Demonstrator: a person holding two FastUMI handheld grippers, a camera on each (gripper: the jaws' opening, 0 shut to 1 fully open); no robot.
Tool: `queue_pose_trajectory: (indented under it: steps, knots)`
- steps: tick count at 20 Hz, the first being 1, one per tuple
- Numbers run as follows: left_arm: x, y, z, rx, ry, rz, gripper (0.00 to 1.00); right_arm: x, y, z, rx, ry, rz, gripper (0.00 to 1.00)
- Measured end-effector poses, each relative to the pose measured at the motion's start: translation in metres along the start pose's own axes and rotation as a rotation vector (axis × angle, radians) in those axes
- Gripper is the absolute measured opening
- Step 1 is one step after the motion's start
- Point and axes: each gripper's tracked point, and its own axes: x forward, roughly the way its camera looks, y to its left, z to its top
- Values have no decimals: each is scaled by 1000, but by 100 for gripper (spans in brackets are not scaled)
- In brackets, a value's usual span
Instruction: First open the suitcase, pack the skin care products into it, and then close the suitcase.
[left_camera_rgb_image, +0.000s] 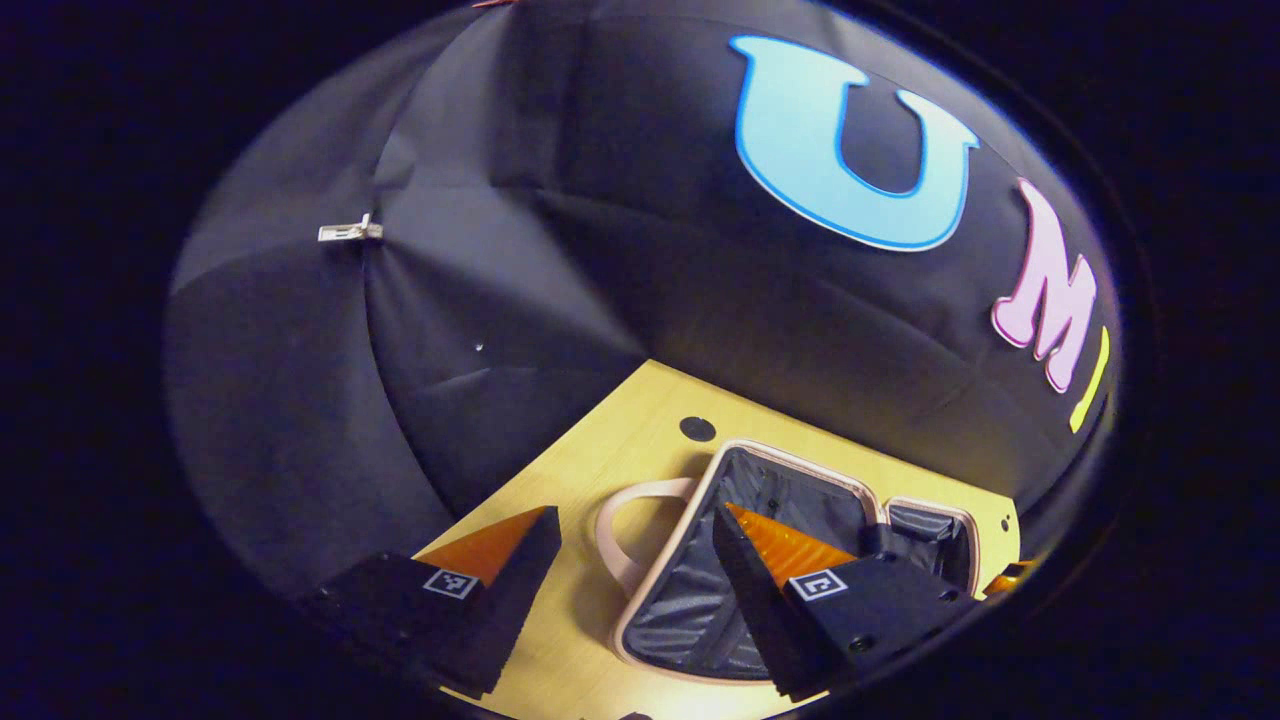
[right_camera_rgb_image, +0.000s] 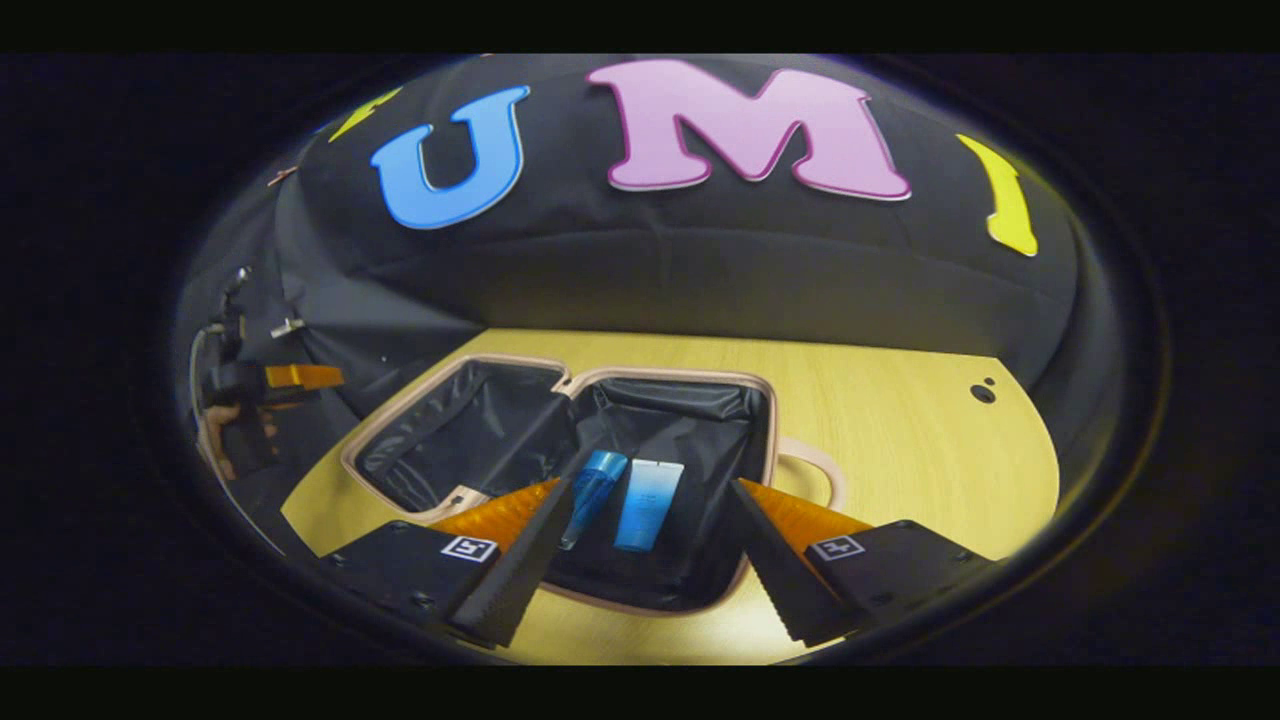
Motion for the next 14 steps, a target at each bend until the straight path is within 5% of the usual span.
queue_pose_trajectory:
  steps: [3, 11, 14]
  knots:
    - [32, 23, -25, -79, 97, 2, 96, -25, -5, -12, -10, -25, 5, 98]
    - [97, 20, -63, -283, 220, -5, 94, -50, -26, -95, -65, 146, 18, 98]
    - [100, 19, -69, -467, 277, -44, 78, -61, -19, -112, -53, 180, 40, 98]
